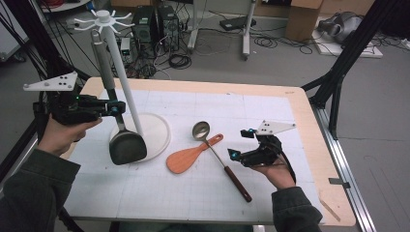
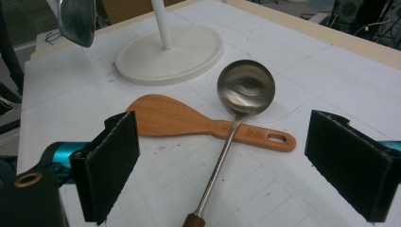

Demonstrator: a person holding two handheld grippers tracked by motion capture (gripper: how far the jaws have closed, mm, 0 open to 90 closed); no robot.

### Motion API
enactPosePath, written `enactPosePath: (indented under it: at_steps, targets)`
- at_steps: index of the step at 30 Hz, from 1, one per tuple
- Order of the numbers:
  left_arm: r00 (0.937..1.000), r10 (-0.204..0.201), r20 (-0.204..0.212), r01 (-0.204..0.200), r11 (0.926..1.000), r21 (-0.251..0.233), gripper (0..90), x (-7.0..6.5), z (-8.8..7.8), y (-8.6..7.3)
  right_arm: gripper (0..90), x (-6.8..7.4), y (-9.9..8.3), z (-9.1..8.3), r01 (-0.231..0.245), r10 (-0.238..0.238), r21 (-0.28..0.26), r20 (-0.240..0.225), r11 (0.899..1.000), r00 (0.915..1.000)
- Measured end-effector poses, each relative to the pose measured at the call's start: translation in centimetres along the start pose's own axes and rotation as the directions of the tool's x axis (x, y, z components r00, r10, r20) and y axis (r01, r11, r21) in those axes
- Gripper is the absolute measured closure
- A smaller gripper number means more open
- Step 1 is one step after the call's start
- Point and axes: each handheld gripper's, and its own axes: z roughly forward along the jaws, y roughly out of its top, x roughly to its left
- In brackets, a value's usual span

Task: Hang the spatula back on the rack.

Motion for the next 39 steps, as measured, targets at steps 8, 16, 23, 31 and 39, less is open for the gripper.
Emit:
enactPosePath:
  at_steps: [8,16,23,31,39]
  targets:
    - [0.9999,-0.012,-0.005,0.012,0.9999,0.001,87.0,0.4,0.1,-0.1,10.1,0.0,0.0,0.1,0.000,0.000,0.002,-0.007,1.000,1.0000]
    - [0.9996,-0.026,-0.013,0.026,0.9997,0.002,87.0,0.8,0.1,-0.2,10.1,0.1,0.0,0.1,-0.002,0.002,0.002,-0.012,1.000,0.9999]
    - [0.9985,-0.038,-0.040,0.039,0.9987,0.032,86.9,1.2,0.5,-0.5,10.1,0.2,0.0,0.2,0.001,-0.001,0.006,-0.017,1.000,0.9999]
    - [0.9961,-0.040,-0.079,0.044,0.9978,0.049,86.2,1.5,0.5,-0.8,10.1,0.2,0.0,0.3,0.002,-0.002,0.006,-0.018,1.000,0.9998]
    - [0.9925,-0.039,-0.116,0.044,0.9982,0.042,78.4,1.4,-0.1,-0.6,10.1,0.1,0.0,0.2,0.000,0.000,0.010,-0.017,1.000,0.9999]
